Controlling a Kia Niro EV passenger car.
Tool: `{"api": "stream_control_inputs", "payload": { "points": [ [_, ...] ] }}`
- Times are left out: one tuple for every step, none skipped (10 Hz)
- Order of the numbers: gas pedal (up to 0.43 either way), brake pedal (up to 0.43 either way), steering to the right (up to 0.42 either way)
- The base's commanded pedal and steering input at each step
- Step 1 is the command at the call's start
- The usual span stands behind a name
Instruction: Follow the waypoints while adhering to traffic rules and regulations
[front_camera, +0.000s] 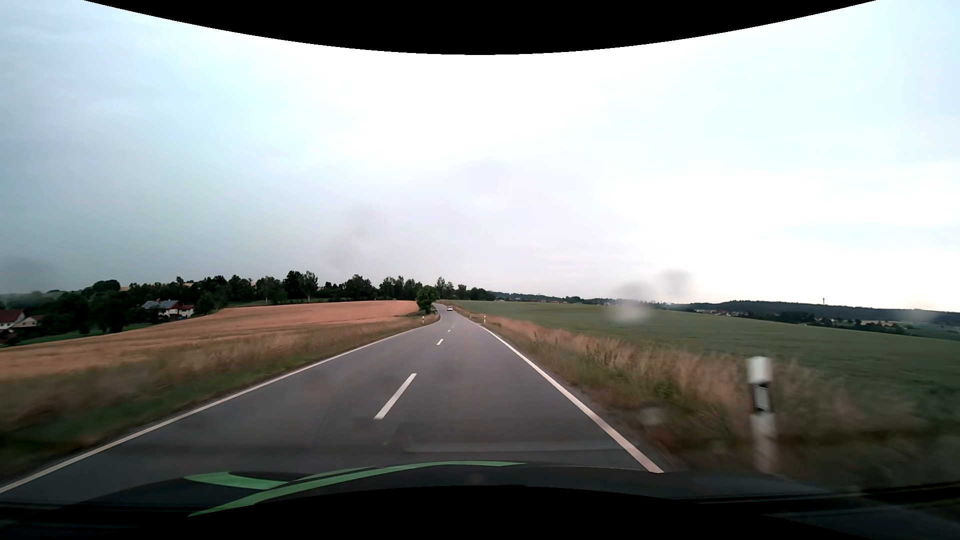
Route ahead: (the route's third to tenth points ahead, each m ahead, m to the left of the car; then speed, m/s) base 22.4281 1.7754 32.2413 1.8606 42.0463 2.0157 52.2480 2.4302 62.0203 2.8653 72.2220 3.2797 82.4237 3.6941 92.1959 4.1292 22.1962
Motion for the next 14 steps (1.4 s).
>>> {"api": "stream_control_inputs", "payload": {
  "points": [
    [0.11, 0.0, -0.01],
    [0.11, 0.0, -0.01],
    [0.11, 0.0, -0.009],
    [0.11, 0.0, -0.009],
    [0.11, 0.0, -0.007],
    [0.11, 0.0, -0.006],
    [0.11, 0.0, -0.006],
    [0.11, 0.0, -0.006],
    [0.11, 0.0, -0.005],
    [0.11, 0.0, -0.005],
    [0.11, 0.0, -0.004],
    [0.11, 0.0, -0.004],
    [0.11, 0.0, -0.004],
    [0.11, 0.0, -0.004]
  ]
}}
